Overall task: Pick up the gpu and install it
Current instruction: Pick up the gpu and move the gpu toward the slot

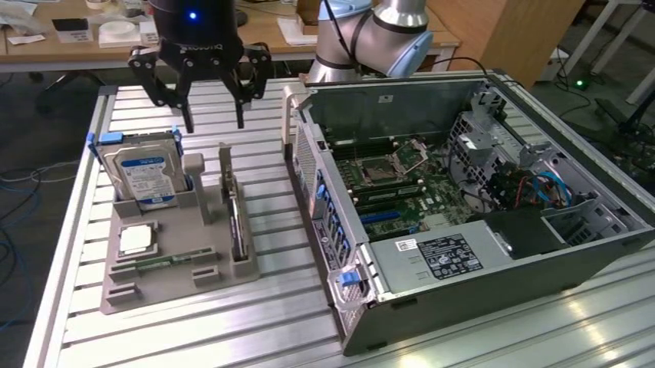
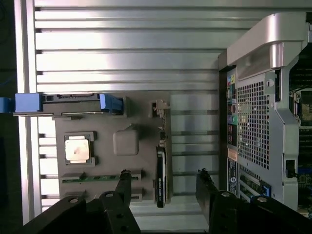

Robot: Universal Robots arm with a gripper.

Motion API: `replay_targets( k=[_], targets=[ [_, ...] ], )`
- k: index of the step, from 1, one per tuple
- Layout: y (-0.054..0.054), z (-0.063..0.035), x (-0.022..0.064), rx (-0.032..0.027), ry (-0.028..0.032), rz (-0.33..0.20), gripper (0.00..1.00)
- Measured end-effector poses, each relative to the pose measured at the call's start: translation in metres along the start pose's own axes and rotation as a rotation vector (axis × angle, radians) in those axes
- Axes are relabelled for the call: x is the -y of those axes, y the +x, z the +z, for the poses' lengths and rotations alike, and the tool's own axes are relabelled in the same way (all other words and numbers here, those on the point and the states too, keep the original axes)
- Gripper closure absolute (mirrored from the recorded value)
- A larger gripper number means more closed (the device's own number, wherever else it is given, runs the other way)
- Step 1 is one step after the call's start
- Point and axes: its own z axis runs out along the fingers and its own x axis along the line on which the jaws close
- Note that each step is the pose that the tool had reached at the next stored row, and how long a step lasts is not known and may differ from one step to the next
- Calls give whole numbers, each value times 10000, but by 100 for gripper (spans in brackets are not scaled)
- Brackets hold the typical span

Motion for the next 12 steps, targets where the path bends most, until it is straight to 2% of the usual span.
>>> replay_targets(
  k=[4,7,9,12],
  targets=[
    [-2,22,72,-3,37,-16,35],
    [-3,45,104,1,102,-25,35],
    [-2,65,105,-1,169,-34,35],
    [-2,98,107,4,310,-67,35]
  ],
)
